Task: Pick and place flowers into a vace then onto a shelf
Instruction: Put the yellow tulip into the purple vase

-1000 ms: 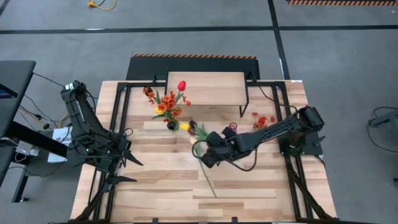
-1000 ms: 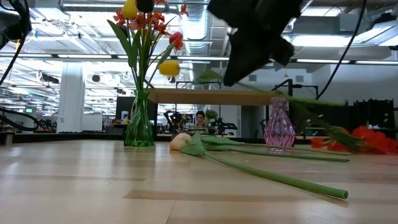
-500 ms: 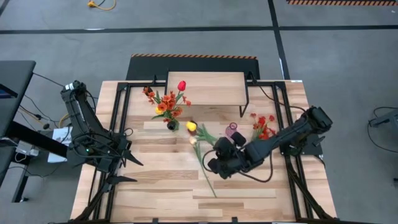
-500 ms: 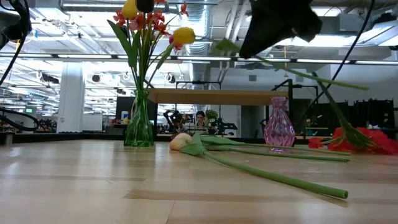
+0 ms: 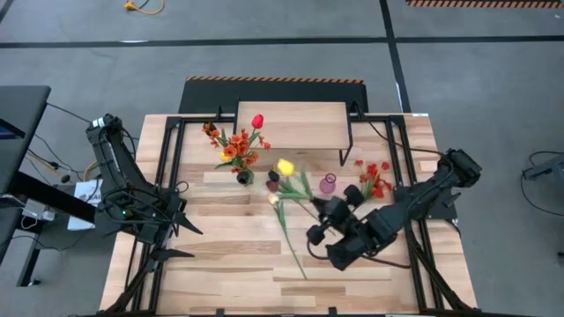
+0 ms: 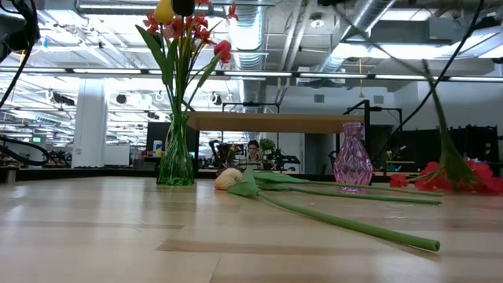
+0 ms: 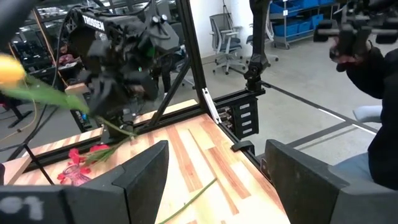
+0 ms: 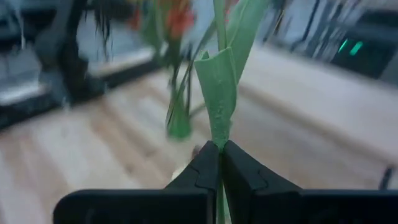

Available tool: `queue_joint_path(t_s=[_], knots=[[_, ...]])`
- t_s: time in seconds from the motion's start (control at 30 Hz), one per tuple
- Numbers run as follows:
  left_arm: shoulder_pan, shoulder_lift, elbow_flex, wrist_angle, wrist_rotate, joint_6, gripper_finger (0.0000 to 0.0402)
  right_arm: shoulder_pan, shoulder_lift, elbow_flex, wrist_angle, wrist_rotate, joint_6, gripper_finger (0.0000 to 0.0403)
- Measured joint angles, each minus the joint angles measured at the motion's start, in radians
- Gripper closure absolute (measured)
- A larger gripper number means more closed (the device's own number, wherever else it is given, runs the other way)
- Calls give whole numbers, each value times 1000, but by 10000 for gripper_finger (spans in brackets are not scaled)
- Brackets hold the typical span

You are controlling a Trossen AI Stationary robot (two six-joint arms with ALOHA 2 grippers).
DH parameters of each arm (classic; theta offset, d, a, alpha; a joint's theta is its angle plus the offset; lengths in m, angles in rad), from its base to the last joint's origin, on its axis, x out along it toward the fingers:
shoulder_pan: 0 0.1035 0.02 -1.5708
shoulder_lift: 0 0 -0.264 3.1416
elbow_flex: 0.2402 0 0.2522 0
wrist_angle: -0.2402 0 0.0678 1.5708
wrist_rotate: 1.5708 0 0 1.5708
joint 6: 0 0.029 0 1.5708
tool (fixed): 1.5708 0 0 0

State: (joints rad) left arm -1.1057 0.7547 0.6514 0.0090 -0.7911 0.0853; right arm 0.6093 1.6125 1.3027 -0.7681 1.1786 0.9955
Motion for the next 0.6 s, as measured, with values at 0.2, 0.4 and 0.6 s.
queue_joint_path(t_s=[0.2,0.4,0.6], knots=[[0,0,0,0,-1,1,145,29,-43,-1,-106,334,63,396],[0,0,0,-1,-2,0,145,-28,-65,-58,-283,391,327,396],[0,0,0,-1,-5,0,145,-143,-64,-161,-287,387,480,396]])
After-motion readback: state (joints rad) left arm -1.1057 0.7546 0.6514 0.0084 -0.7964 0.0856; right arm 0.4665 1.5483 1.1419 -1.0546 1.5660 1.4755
